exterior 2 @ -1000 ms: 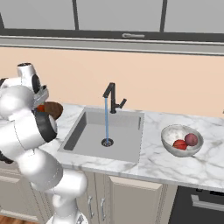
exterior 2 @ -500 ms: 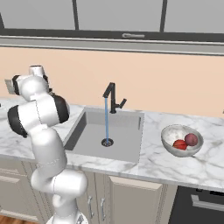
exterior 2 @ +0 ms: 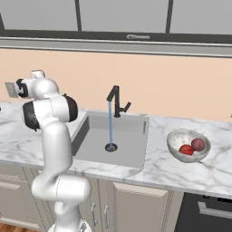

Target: Pick the onions from the sink and place them in one bowl. Place the tomato in the other bowl. Then turn off the sink faucet.

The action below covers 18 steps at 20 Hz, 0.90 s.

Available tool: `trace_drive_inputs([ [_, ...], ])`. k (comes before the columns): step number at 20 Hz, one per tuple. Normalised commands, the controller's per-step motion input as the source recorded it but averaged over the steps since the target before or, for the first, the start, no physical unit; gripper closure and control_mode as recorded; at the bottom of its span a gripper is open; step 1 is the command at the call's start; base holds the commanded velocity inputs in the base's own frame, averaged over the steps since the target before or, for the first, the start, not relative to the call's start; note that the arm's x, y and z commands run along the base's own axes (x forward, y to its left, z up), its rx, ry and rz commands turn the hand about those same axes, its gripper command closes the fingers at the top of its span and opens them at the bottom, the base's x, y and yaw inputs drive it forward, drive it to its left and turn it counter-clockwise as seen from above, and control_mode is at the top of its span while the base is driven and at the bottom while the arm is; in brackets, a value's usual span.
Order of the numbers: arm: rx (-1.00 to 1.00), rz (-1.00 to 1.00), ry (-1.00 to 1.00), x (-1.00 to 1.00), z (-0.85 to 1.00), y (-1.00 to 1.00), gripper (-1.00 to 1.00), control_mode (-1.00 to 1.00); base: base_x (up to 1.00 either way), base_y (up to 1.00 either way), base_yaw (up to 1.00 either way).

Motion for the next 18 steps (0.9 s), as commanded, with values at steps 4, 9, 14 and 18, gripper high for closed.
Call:
trace_drive_inputs([
  [4,-0.06,-0.17,0.0,0.32,-0.38,0.17,1.0,-1.0,0.0,0.0,0.0],
  [9,-0.06,-0.16,0.0,0.3,-0.26,0.2,1.0,-1.0,0.0,0.0,0.0],
  [14,-0.06,-0.15,-0.01,0.14,-0.36,0.01,1.0,-1.0,0.0,0.0,0.0],
  [18,-0.06,-0.16,0.0,0.18,-0.25,0.03,1.0,-1.0,0.0,0.0,0.0],
])
